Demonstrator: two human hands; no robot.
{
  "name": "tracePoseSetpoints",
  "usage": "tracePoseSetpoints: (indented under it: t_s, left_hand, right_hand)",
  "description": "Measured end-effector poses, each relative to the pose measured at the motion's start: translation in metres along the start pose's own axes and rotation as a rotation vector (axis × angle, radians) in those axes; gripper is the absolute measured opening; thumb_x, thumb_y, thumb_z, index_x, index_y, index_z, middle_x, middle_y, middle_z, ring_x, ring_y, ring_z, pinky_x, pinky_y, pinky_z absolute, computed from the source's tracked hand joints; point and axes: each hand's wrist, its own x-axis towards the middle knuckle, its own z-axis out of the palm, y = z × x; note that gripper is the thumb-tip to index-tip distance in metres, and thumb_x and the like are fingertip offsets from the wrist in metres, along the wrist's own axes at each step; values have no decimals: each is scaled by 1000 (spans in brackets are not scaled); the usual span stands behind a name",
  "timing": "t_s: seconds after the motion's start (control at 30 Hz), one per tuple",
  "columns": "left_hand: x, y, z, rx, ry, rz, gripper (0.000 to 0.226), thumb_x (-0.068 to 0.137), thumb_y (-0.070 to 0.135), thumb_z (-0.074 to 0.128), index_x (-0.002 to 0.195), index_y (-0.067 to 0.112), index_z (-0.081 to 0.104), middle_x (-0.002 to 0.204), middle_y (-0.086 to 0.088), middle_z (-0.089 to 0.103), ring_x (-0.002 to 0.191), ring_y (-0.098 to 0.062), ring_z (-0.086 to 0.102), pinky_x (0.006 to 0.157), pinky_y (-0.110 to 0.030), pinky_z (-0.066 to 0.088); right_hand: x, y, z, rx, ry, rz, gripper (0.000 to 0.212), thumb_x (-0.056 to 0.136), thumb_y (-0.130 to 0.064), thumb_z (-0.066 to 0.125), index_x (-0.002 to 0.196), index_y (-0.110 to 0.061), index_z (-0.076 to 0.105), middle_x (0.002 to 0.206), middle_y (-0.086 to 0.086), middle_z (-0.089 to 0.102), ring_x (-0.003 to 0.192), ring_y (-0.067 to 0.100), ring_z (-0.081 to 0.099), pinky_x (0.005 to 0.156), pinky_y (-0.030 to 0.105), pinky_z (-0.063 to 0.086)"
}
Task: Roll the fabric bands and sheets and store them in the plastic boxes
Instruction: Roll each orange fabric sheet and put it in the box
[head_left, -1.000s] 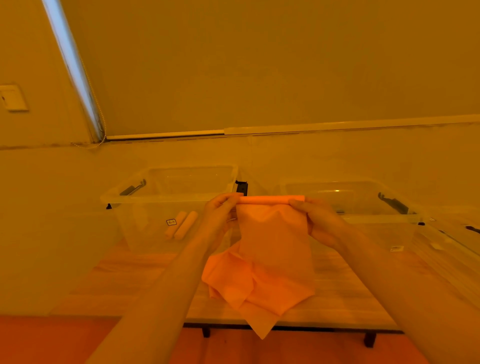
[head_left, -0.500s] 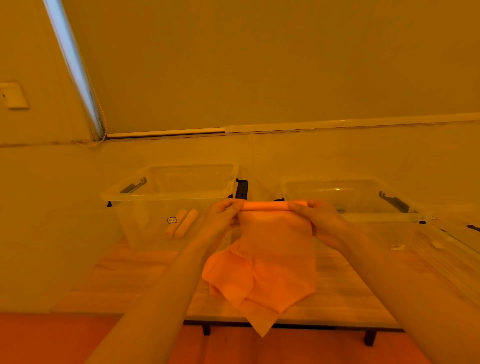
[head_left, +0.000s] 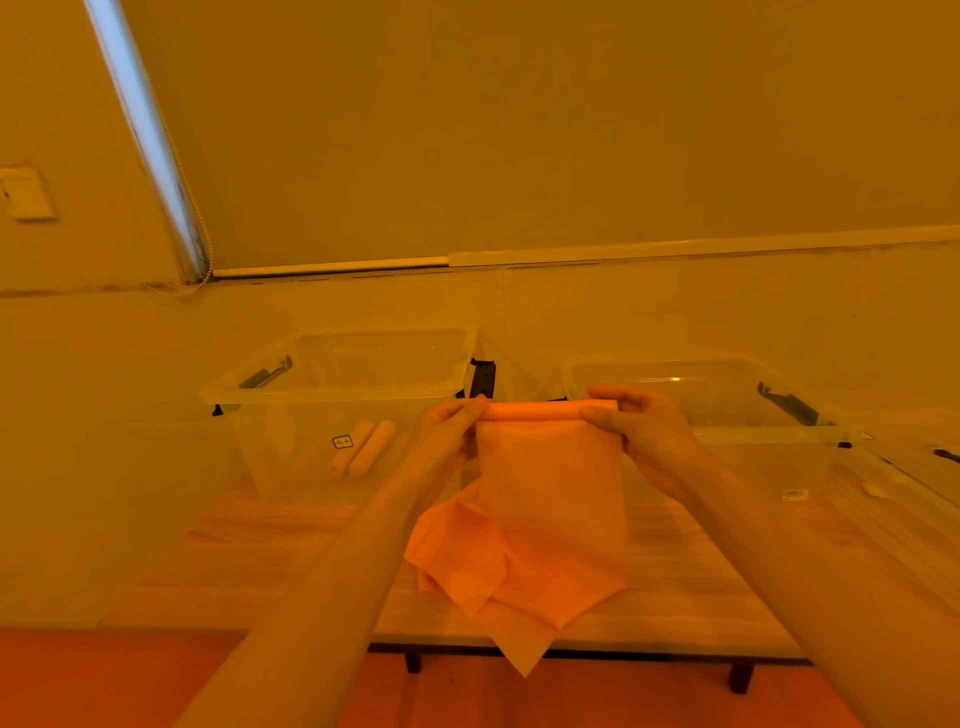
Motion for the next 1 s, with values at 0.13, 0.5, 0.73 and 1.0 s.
tracePoseSetpoints:
  t_s: [0.13,0.5,0.73,1.0]
  left_hand:
    - [-1,-2,-1,102,-3,22,19,95,24,54,106,12,65,112,-14,64,102,-26,62,83,-33,55]
    - [-1,-3,-4,234,29,172,14,94,25,56,101,23,68,105,-1,66,100,-18,62,81,-29,54]
    - [-4,2,-5,120,-6,118,18,90,19,61,104,28,68,113,-1,64,100,-17,64,73,-24,56]
    - [-2,1,0,19,-22,12,27,96,35,50,113,21,66,122,-10,60,111,-30,58,90,-43,53]
  right_hand:
    - [1,1,-1,-10,-6,19,30,82,-2,69,110,-9,64,101,10,65,86,20,64,62,23,57]
    - [1,-1,0,-52,-106,101,18,87,-6,64,100,-18,66,112,10,63,98,24,64,67,27,57]
    - [-1,2,1,-13,-108,105,19,84,-5,67,102,-11,67,112,14,64,98,24,64,63,23,56]
    - [0,1,1,-98,-85,79,15,84,-8,67,97,-16,68,110,12,65,99,25,64,70,27,55]
